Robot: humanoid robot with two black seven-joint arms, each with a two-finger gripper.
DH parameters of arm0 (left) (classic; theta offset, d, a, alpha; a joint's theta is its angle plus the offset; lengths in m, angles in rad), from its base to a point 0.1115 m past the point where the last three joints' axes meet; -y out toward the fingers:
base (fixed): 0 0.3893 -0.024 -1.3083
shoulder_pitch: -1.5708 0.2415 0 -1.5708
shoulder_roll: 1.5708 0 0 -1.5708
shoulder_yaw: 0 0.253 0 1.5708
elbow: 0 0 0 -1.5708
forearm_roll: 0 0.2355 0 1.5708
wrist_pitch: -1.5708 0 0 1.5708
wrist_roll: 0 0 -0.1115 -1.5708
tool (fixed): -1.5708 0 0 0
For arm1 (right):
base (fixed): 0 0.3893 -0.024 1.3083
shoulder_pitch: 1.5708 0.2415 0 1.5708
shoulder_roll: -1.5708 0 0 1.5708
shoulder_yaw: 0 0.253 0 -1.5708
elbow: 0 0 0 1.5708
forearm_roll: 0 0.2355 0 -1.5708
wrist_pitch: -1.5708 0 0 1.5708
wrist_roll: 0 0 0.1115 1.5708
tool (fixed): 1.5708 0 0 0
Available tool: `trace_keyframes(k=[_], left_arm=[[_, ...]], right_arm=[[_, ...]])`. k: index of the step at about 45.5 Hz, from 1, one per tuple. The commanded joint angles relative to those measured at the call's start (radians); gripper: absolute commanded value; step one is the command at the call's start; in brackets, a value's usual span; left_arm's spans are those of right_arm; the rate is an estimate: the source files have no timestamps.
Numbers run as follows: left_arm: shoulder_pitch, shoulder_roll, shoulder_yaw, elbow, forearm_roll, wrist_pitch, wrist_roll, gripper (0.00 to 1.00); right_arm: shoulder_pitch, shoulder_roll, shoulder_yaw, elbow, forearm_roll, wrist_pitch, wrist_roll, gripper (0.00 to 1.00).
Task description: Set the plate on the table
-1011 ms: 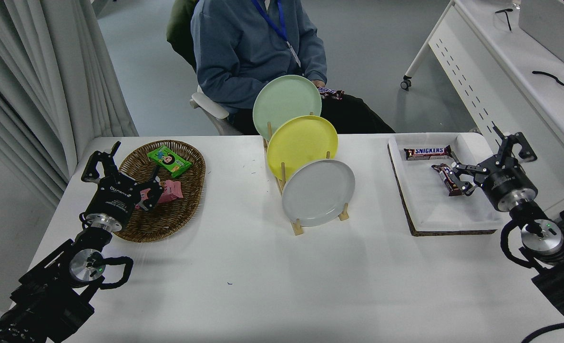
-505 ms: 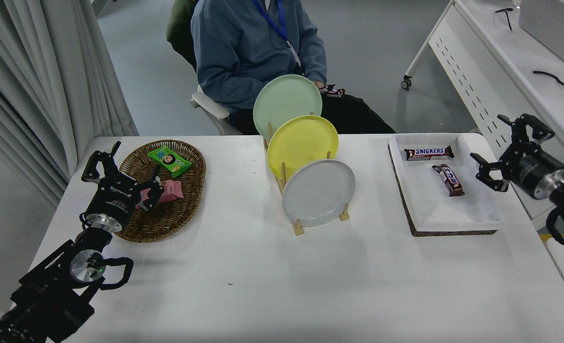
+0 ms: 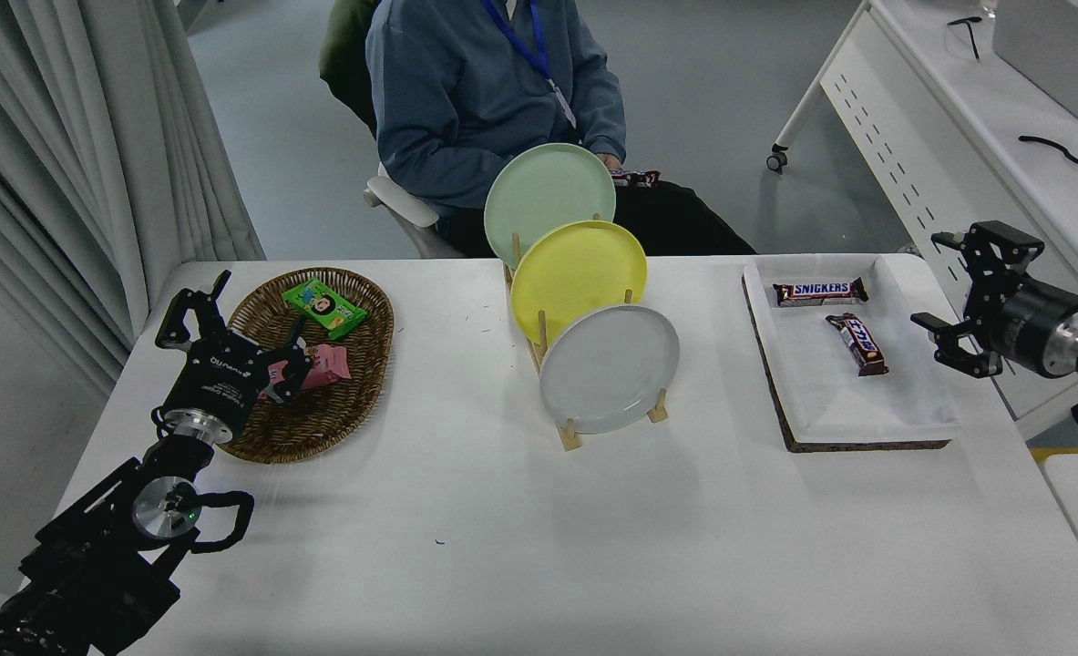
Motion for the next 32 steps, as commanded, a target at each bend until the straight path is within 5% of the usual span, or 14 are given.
trace_keyframes(k=[1, 7, 32], left_arm=[[0.0, 0.0, 0.0, -0.001, 0.0, -0.001, 0.0, 1.0], [0.0, 0.0, 0.0, -0.001, 0.0, -0.001, 0.0, 1.0], [0.0, 0.0, 0.0, -0.001, 0.0, -0.001, 0.0, 1.0]], right_arm=[[0.059, 0.078, -0.013, 0.077, 0.004, -0.157, -0.159, 1.0], [0.076, 0.118, 0.001, 0.079, -0.001, -0.182, -0.223, 1.0], [0.142, 0.256, 0.038, 0.107, 0.019, -0.246, -0.226, 1.0]])
